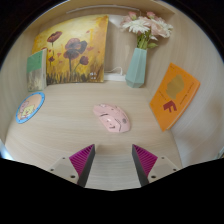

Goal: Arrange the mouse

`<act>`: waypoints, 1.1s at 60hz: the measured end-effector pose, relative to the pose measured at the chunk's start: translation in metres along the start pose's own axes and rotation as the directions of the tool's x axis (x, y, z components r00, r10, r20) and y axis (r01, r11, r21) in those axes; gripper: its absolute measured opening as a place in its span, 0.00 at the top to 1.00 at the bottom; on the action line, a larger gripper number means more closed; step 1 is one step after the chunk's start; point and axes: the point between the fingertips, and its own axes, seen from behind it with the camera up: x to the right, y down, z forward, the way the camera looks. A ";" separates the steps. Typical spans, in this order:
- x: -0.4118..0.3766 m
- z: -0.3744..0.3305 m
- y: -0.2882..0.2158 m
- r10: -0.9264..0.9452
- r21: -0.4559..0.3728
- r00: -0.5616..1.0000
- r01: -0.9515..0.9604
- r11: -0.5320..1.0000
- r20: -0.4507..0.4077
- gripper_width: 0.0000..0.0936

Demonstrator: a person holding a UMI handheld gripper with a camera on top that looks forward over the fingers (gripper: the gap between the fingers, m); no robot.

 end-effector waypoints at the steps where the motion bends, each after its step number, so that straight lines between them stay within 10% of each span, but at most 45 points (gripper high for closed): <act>1: 0.000 0.004 -0.005 0.000 0.004 1.000 0.000 1.000 0.007 0.21; 32: 0.015 0.102 -0.094 0.046 -0.004 0.995 -0.046 0.999 0.086 0.19; 40: 0.009 0.106 -0.096 0.053 -0.021 0.994 -0.051 0.998 0.100 0.44; 57: 0.006 0.098 -0.101 0.052 -0.098 0.999 -0.052 0.994 -0.002 0.61; 66: -0.028 0.046 -0.191 0.080 0.037 0.996 -0.079 0.996 -0.025 0.61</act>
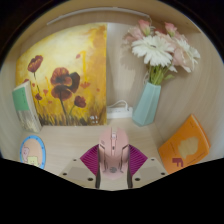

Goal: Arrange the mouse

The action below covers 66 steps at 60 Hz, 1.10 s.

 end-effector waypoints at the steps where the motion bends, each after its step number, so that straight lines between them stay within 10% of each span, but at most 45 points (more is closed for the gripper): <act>1: -0.008 -0.008 -0.013 0.007 0.023 1.000 -0.007 1.000 0.005 0.61; 19: -0.215 -0.114 -0.139 -0.027 0.269 0.987 -0.017 0.963 0.160 0.61; 47: -0.381 -0.017 0.083 -0.120 -0.087 0.962 0.145 0.986 0.246 0.61; 66: -0.381 -0.001 0.110 -0.073 -0.131 0.974 0.103 0.986 0.213 0.52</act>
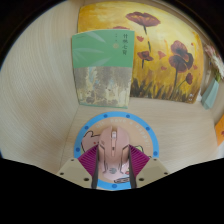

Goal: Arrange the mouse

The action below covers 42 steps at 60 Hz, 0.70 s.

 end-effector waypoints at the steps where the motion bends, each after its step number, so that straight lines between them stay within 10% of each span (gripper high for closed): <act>1: 0.000 0.001 0.000 -0.002 -0.001 1.000 0.002 1.000 0.002 0.51; 13: 0.004 -0.010 -0.005 0.018 -0.015 1.000 -0.019 1.000 -0.007 0.11; 42: 0.099 -0.200 -0.088 0.084 0.209 0.996 -0.076 0.975 -0.027 0.11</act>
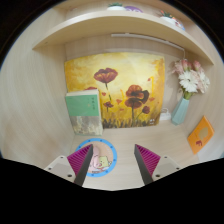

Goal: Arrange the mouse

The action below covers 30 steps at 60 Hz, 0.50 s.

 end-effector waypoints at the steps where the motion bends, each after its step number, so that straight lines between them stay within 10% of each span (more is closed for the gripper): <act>1: 0.006 -0.006 0.000 0.001 0.002 1.000 -0.001 1.000 -0.004 0.11; 30: 0.120 -0.124 0.076 -0.036 0.002 0.999 0.036 0.999 -0.001 0.11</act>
